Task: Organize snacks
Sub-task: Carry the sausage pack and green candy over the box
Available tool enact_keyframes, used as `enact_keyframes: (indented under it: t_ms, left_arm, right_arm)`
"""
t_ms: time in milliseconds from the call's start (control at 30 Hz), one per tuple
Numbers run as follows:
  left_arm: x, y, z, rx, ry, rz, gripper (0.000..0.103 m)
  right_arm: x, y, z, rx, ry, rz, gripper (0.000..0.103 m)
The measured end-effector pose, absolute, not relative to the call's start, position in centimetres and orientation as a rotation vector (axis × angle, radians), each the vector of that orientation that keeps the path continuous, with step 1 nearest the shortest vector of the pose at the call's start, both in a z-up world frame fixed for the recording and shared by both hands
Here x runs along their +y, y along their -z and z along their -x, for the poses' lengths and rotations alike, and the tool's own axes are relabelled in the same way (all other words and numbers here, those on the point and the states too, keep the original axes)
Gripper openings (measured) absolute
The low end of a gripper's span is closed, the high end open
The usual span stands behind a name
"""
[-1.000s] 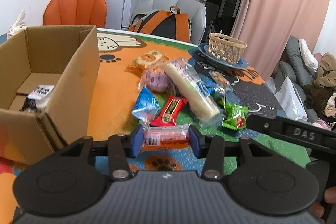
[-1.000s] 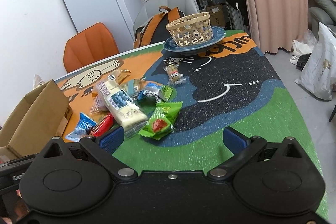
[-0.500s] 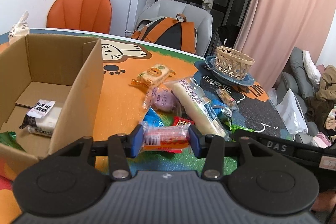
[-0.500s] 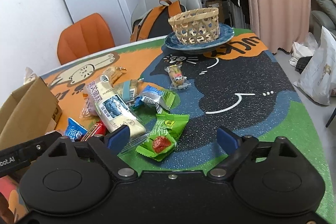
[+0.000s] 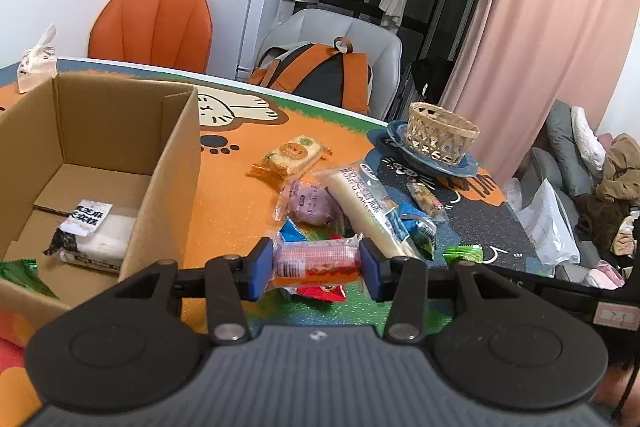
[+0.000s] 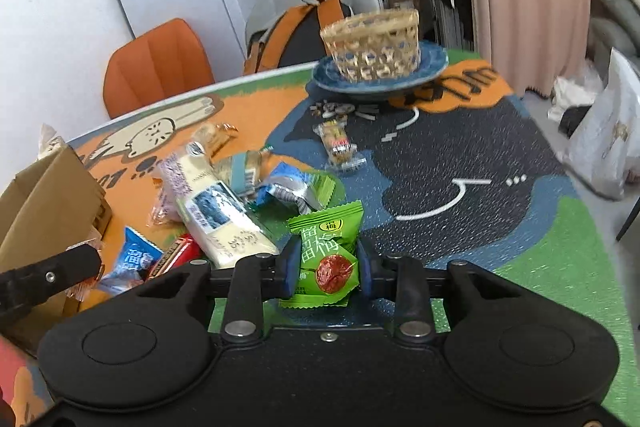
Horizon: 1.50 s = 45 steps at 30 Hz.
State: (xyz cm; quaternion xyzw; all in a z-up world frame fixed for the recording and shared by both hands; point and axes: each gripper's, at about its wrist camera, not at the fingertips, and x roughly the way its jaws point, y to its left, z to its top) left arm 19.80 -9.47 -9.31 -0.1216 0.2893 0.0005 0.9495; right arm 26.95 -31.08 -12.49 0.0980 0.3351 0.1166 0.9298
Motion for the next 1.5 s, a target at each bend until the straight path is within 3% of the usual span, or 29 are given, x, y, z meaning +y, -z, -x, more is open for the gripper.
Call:
enact_keyframes:
  t_ms: [867, 1500]
  left_arm:
    - [-6.7, 2.6, -11.3, 0.41, -0.061, 0.23, 0.046]
    - [-1.9, 1.1, -8.5, 0.361, -0.149, 0.27, 0.046]
  right_arm:
    - [-26.8, 5.3, -19.4, 0.503, -0.425, -0.173, 0.03]
    - [-22.3, 3.0, -17.5, 0.456, -0.522, -0.136, 0.03]
